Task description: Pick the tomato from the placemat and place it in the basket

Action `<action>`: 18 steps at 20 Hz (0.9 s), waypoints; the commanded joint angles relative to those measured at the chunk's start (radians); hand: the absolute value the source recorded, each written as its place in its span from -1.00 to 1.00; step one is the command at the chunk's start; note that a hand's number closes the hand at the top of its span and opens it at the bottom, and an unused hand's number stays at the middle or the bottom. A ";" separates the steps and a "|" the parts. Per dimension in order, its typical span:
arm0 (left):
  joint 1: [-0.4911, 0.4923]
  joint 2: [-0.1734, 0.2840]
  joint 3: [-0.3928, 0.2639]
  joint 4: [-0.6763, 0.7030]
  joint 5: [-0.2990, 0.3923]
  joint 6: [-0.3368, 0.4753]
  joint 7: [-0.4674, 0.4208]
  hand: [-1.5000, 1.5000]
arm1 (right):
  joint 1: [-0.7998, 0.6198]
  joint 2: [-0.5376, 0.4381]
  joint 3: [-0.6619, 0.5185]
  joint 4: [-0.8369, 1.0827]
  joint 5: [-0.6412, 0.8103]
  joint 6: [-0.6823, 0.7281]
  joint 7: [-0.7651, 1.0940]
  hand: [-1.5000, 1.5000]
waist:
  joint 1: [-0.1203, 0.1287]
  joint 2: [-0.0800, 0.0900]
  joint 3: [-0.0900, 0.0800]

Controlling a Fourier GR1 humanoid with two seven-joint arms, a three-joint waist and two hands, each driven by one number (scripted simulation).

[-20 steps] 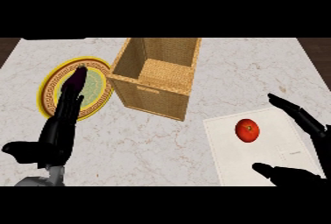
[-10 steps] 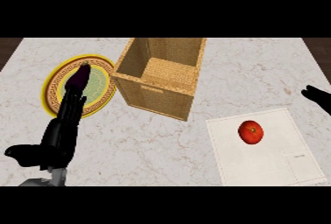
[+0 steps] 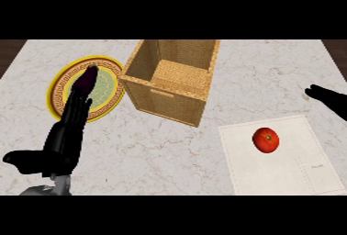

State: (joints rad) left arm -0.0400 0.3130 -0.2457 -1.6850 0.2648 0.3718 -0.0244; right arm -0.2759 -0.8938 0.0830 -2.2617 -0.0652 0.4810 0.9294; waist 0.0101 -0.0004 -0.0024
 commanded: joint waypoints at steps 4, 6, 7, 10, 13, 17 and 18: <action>-0.018 -0.020 0.031 0.052 -0.006 -0.036 -0.025 0.00 | -0.022 0.022 0.108 0.079 0.126 0.046 0.072 -1.00 | -0.004 0.002 0.002; 0.025 -0.034 0.008 0.032 -0.034 -0.032 -0.051 0.00 | 0.013 0.036 0.115 0.116 0.191 0.049 0.001 -1.00 | -0.005 0.001 0.002; -0.025 -0.034 0.052 0.093 -0.002 -0.067 -0.037 0.00 | -0.025 0.086 0.135 0.058 0.165 0.037 0.110 -1.00 | -0.008 0.001 0.002; 0.031 -0.029 0.036 -0.023 -0.032 -0.053 0.018 0.00 | 0.015 0.124 0.099 0.133 0.241 0.046 -0.005 -1.00 | -0.006 0.000 0.002; 0.045 -0.069 0.042 0.022 -0.058 -0.067 -0.047 0.00 | 0.035 0.192 0.130 0.100 0.295 0.065 -0.001 -1.00 | -0.007 0.000 0.002; 0.012 -0.076 0.081 0.057 -0.070 -0.089 -0.039 0.00 | 0.147 0.228 0.088 0.103 0.365 0.070 -0.135 -1.00 | -0.011 0.000 0.002; -0.006 -0.090 0.099 0.133 -0.043 -0.119 -0.079 0.00 | 0.127 0.246 0.108 0.166 0.423 0.040 -0.195 -1.00 | -0.010 0.001 0.002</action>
State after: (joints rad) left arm -0.0357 0.2416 -0.1826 -1.6306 0.2103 0.2988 -0.0519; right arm -0.1782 -0.7045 0.1797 -2.1383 0.2624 0.5327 0.8140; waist 0.0003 -0.0003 0.0000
